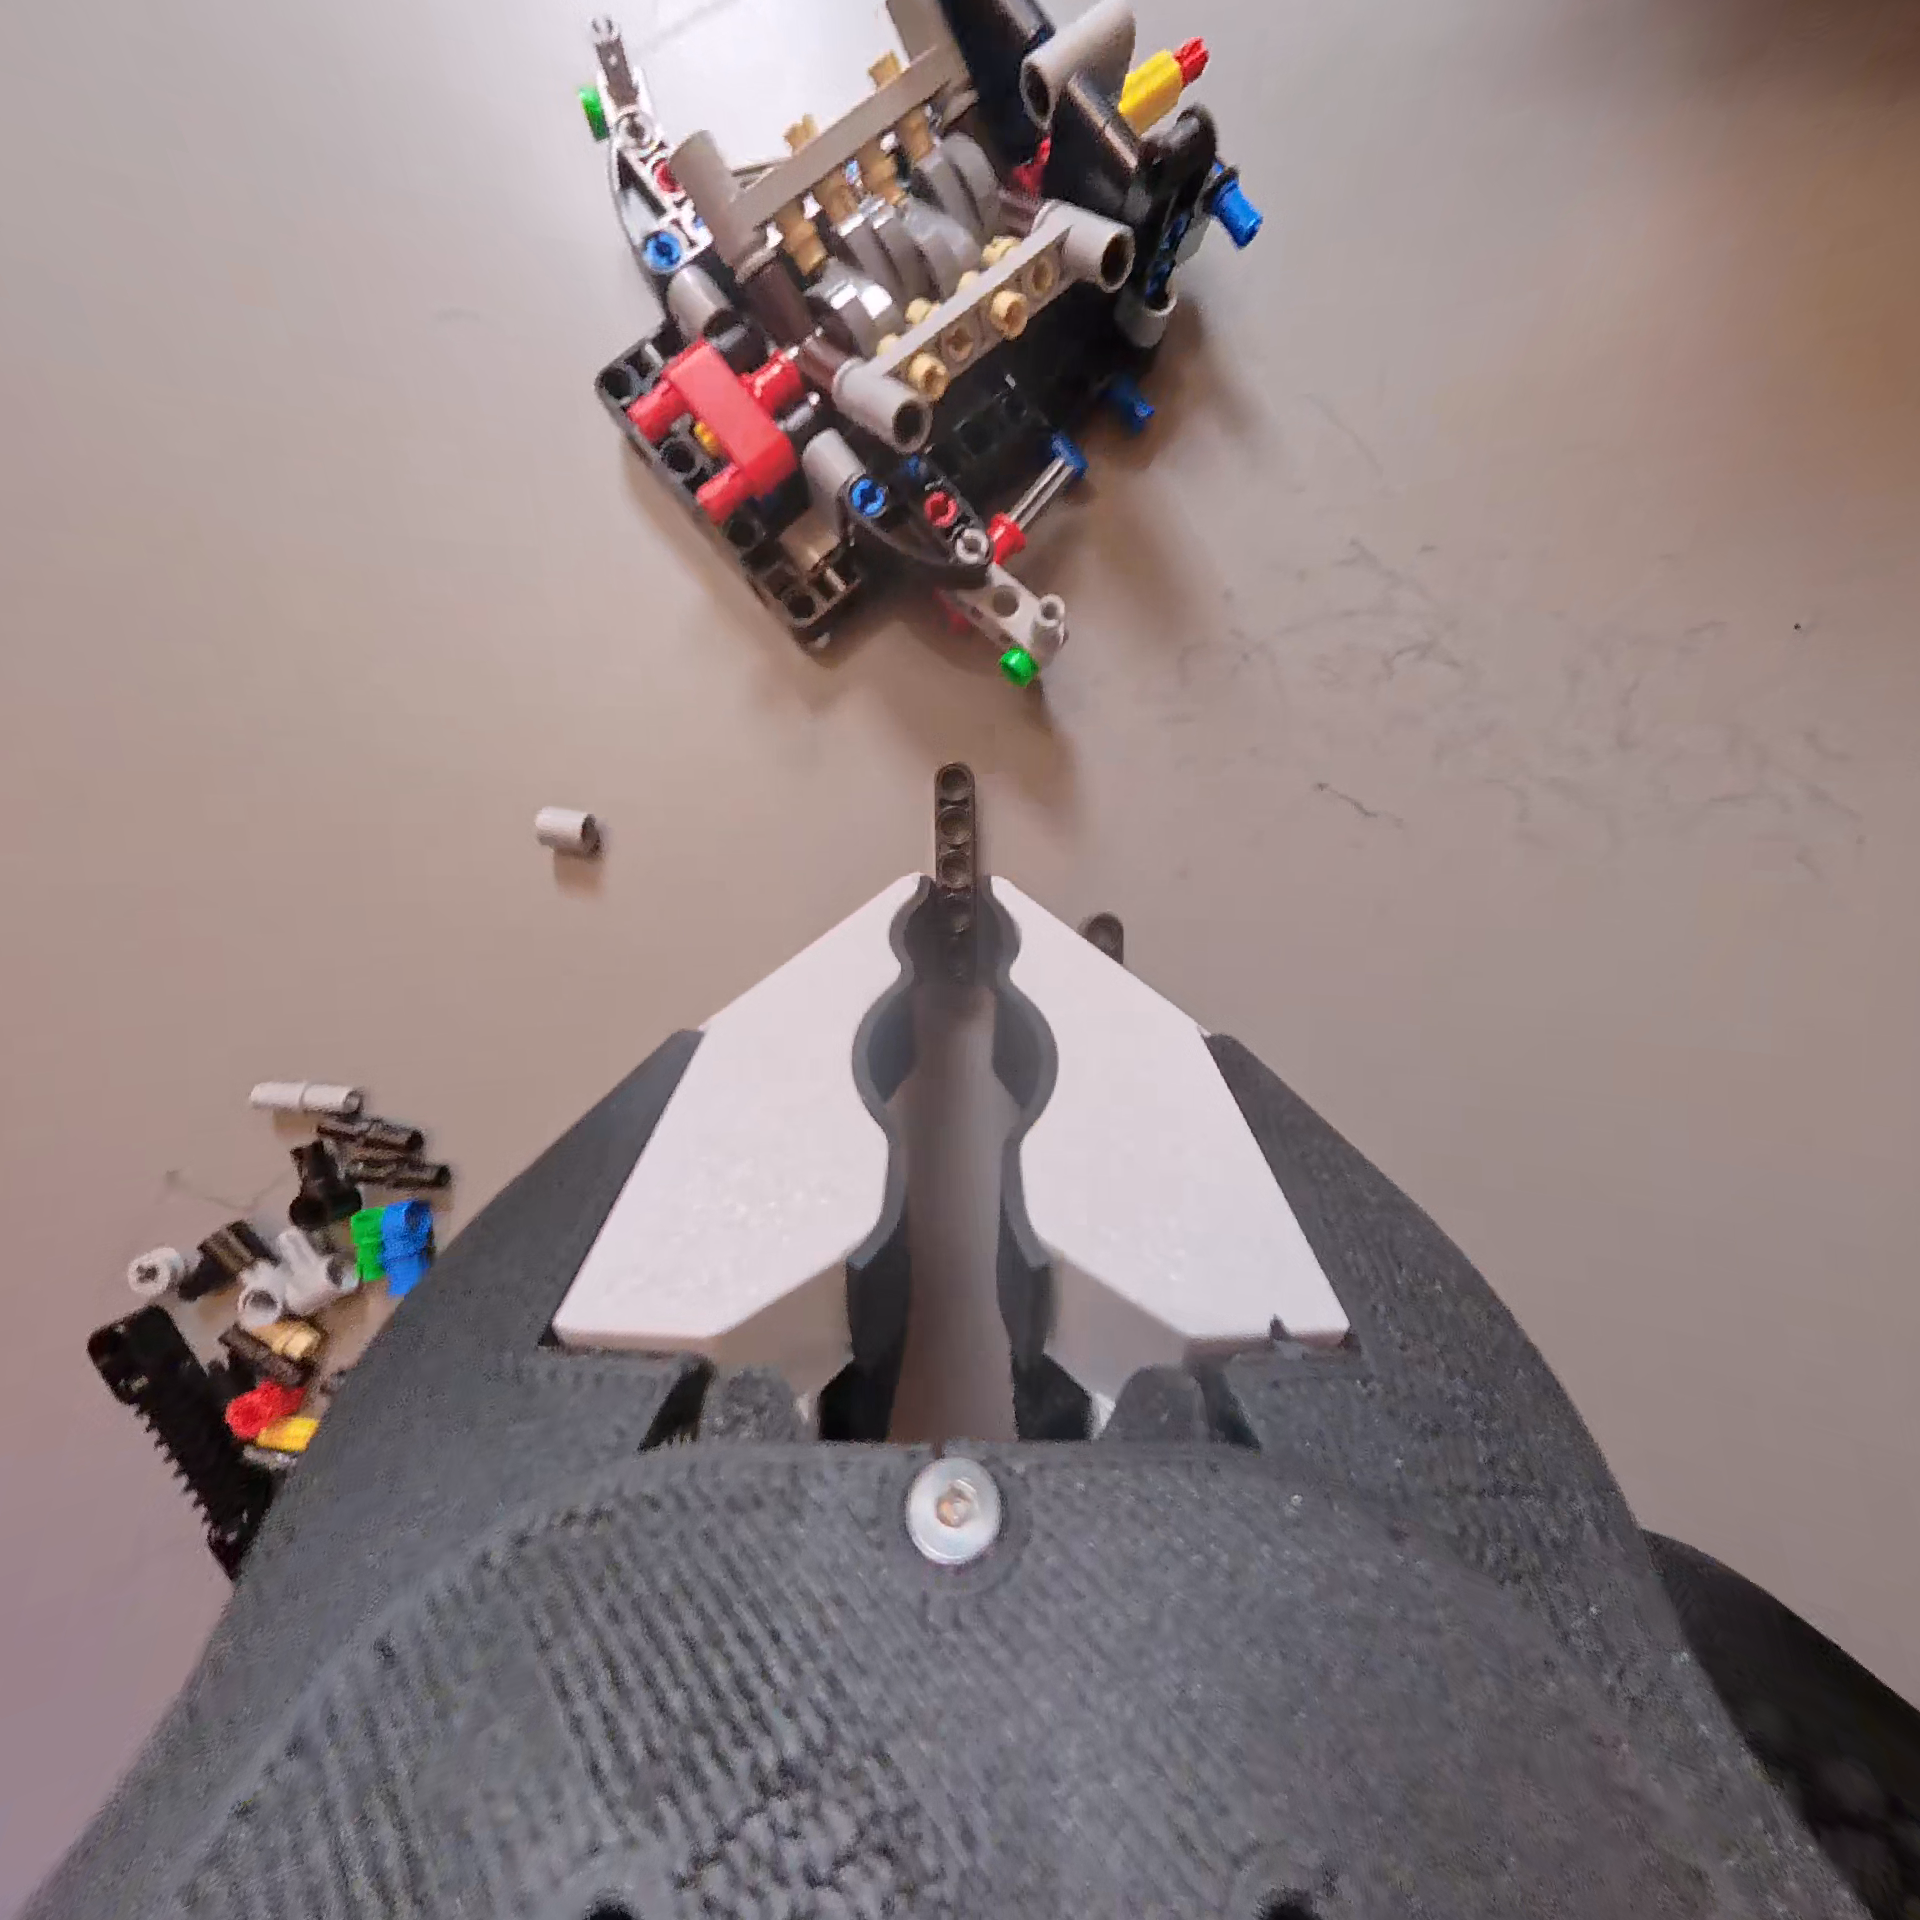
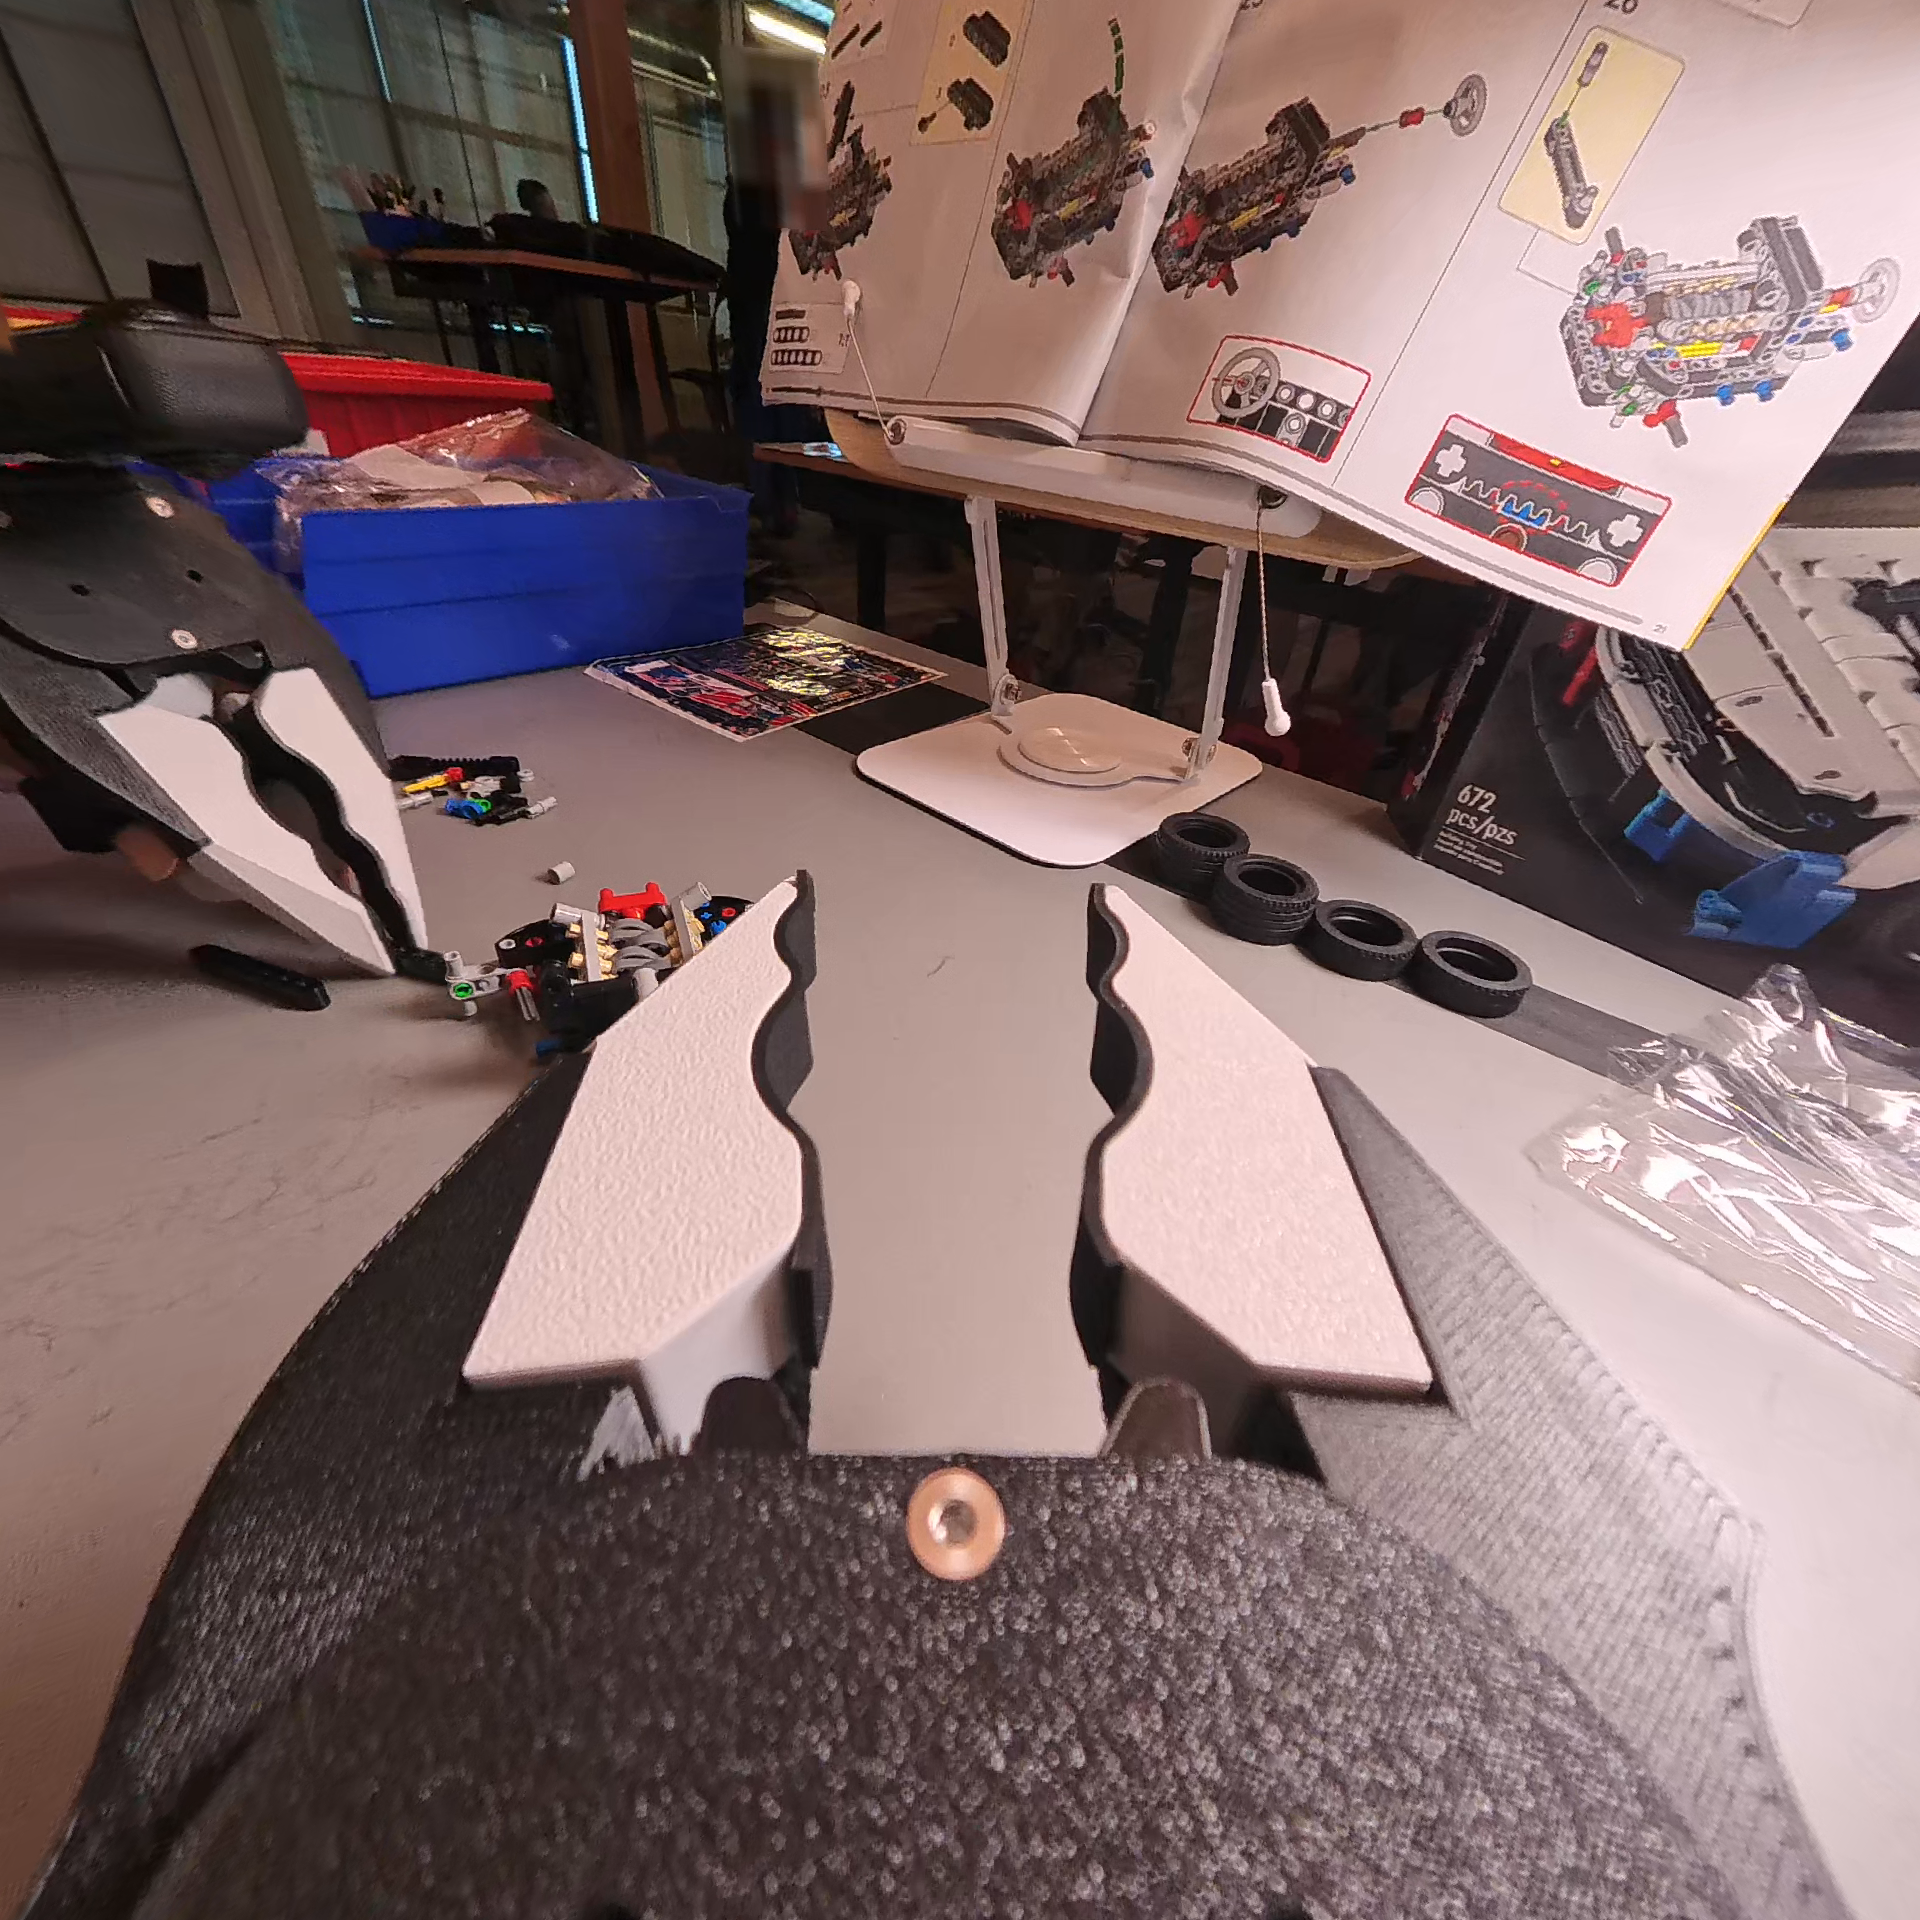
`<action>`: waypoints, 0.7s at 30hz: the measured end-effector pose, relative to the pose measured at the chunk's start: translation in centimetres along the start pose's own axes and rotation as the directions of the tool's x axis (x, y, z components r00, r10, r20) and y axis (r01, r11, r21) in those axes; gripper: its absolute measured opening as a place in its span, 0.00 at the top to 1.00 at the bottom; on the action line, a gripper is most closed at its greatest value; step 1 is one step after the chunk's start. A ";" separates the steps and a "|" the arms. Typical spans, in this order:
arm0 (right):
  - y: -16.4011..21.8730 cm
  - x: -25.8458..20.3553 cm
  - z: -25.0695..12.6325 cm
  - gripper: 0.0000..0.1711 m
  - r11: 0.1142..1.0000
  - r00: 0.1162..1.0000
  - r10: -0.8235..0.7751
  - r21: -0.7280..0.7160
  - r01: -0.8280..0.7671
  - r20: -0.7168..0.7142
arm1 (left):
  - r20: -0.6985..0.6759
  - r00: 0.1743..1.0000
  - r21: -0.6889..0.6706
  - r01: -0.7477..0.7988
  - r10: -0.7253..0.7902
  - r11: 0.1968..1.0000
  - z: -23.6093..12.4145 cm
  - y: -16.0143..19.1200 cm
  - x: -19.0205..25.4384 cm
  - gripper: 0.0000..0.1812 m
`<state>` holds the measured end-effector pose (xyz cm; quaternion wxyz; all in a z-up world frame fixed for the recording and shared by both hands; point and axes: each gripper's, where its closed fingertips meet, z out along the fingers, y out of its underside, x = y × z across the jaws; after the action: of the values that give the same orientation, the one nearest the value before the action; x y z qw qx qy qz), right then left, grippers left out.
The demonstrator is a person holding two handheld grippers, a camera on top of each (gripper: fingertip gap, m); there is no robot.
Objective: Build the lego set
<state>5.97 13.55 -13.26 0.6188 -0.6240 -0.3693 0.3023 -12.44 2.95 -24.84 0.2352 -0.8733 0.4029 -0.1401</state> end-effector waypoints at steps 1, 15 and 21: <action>0.0 0.0 0.0 0.70 1.000 1.000 0.001 0.000 -0.001 0.001 | 0.005 1.000 0.000 0.009 -0.009 1.000 -0.2 0.2 -0.2 0.97; 0.4 -0.2 0.1 0.70 1.000 1.000 -0.004 -0.012 0.004 0.005 | -0.025 0.999 -0.009 0.036 -0.036 0.999 -1.9 2.1 0.3 0.96; 0.3 0.0 0.1 0.71 1.000 1.000 0.000 -0.010 0.000 0.001 | -0.034 0.998 0.041 0.045 -0.043 0.998 -2.6 1.5 0.7 0.84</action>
<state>5.88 13.58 -13.56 0.6156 -0.6266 -0.3713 0.3009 -14.13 0.76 -23.36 0.2435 -0.8745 0.3844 -0.1681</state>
